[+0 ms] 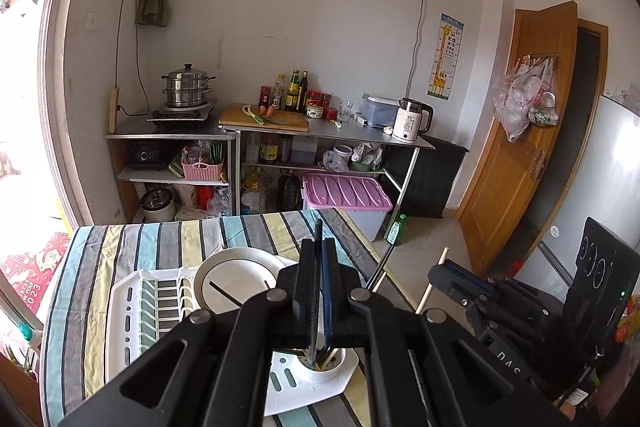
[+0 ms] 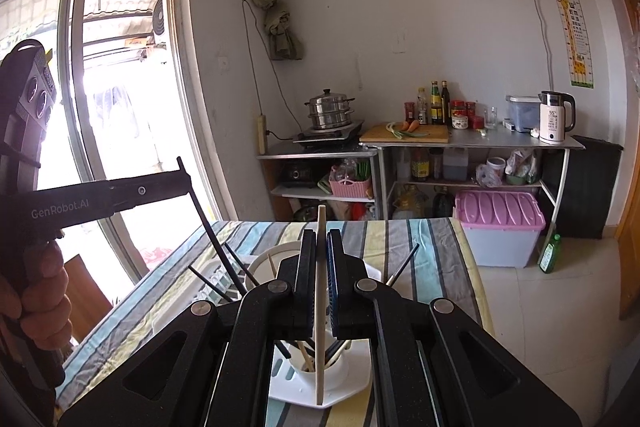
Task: Organize utensils
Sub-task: 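Open both tools to release the chopsticks into the white cup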
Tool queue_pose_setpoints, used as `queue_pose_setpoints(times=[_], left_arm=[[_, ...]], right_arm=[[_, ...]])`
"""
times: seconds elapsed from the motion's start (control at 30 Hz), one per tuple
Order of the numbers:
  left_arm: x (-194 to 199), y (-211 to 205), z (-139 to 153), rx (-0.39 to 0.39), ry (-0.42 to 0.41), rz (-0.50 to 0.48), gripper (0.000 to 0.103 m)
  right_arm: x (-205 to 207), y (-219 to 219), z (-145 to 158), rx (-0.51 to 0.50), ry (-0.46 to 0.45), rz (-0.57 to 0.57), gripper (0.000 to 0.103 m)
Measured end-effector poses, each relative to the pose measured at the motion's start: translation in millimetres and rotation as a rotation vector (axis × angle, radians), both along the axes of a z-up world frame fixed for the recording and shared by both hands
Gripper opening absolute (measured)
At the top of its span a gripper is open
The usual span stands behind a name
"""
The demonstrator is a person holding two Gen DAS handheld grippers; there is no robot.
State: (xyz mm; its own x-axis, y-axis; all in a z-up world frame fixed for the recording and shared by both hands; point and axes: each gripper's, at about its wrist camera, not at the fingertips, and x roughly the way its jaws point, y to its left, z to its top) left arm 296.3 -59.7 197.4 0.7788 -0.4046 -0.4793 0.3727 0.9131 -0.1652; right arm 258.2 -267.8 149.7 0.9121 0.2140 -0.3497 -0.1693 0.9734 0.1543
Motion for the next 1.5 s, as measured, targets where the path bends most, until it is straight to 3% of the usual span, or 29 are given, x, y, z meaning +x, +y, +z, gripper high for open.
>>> queue_pose_setpoints(times=[0.43, 0.7, 1.2, 1.5], left_arm=[[30, -1, -24, 0.007, 0.047, 0.001, 0.003], [40, 0, -41, 0.015, 0.079, 0.002, 0.003], [45, 16, -59, 0.027, 0.102, 0.048, 0.004], [47, 23, -72, 0.055, 0.113, 0.088, 0.004]], right_arm=[[41, 5, -11, 0.006, -0.003, 0.002, 0.005], [56, 4, -32, -0.006, 0.033, -0.001, 0.005], [65, -9, -72, 0.000, 0.135, -0.037, 0.005], [64, -15, -72, 0.007, 0.161, -0.033, 0.007]])
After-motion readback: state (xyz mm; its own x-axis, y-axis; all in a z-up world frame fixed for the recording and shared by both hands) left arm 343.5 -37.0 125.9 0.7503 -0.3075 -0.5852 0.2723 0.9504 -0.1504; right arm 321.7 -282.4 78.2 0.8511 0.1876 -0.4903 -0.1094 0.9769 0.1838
